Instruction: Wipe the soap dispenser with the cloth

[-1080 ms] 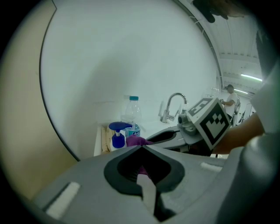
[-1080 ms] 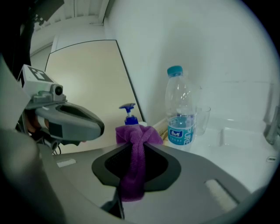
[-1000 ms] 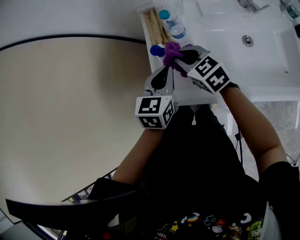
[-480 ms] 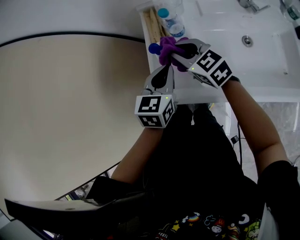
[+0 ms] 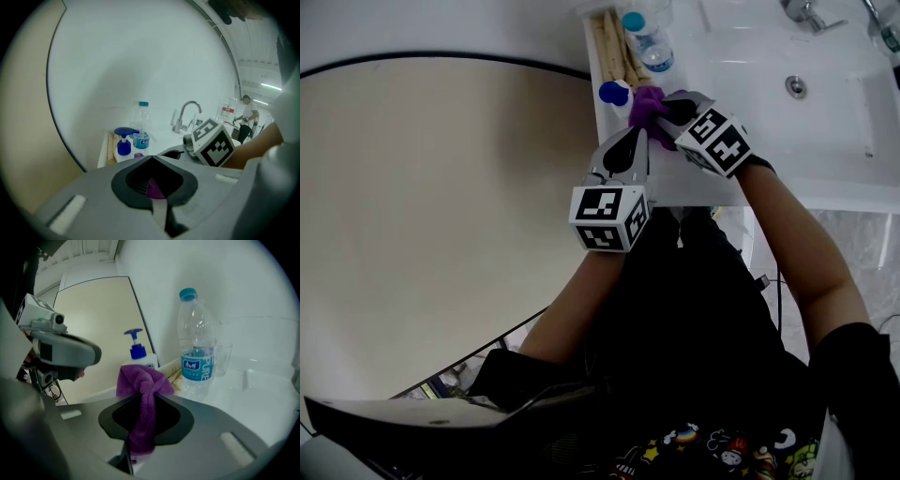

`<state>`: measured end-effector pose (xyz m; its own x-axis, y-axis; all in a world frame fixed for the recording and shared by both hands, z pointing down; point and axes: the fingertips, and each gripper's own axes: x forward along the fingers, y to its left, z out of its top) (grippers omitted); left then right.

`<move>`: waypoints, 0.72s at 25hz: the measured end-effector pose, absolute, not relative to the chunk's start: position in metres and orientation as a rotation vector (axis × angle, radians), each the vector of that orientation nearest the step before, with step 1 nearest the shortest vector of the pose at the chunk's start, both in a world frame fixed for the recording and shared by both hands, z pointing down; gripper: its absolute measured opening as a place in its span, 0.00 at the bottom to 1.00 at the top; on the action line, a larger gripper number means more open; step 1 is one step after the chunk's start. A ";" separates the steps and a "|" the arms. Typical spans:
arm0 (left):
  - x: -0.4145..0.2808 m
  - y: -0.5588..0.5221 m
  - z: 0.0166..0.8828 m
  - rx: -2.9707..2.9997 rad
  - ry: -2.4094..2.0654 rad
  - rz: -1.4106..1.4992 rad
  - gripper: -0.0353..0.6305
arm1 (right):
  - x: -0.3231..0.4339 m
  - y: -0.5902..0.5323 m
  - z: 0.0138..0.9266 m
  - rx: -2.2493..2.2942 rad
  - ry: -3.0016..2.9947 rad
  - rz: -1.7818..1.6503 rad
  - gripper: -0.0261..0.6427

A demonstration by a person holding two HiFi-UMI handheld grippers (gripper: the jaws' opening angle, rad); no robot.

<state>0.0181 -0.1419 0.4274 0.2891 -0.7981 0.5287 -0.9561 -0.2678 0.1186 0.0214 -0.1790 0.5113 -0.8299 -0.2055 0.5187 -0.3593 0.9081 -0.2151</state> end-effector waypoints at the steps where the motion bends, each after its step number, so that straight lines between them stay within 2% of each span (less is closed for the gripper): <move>1: 0.017 -0.142 0.428 2.147 -1.573 0.516 0.05 | 0.022 -0.176 0.519 0.400 -2.552 0.425 0.18; 10: 0.008 -0.139 0.429 2.124 -1.569 0.523 0.05 | 0.020 -0.168 0.538 0.391 -2.503 0.460 0.18; 18: -0.002 -0.142 0.428 2.163 -1.526 0.487 0.05 | 0.023 -0.180 0.468 0.574 -2.614 0.432 0.18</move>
<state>-0.0017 -0.1424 0.4283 0.3270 -0.7869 0.5232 -0.9446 -0.2895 0.1549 0.0233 -0.1803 0.4680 -0.8230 -0.3233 0.4670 -0.4563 0.8660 -0.2046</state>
